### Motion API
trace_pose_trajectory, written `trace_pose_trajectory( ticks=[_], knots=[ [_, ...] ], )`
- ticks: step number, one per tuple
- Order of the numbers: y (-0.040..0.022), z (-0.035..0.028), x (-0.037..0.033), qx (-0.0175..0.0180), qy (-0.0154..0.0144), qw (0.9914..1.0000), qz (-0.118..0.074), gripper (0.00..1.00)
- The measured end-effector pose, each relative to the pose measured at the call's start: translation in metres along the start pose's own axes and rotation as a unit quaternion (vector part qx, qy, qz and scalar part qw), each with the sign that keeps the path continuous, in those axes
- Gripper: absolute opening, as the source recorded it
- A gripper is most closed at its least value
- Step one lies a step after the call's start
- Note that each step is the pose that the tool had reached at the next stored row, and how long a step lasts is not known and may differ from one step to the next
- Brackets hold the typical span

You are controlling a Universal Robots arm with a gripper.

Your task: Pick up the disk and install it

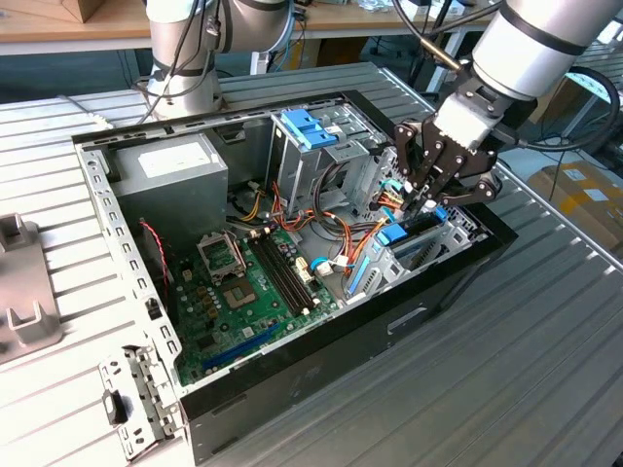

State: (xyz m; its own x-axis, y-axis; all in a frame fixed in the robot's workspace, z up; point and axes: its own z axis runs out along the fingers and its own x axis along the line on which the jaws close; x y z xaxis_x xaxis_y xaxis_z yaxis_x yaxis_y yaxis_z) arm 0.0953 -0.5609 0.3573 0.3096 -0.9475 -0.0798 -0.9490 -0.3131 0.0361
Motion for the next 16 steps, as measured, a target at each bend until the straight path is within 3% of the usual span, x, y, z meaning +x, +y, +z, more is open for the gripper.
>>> trace_pose_trajectory(
  ticks=[5,10,16],
  knots=[
    [-0.0025,0.001,0.0009,0.002,-0.0009,0.99969,0.025,0.18],
    [-0.0046,0.0019,0.0016,0.0039,-0.0018,0.99882,0.048,0.18],
    [-0.0062,0.0031,0.0023,0.0066,-0.003,0.99655,0.083,0.18]
  ],
)
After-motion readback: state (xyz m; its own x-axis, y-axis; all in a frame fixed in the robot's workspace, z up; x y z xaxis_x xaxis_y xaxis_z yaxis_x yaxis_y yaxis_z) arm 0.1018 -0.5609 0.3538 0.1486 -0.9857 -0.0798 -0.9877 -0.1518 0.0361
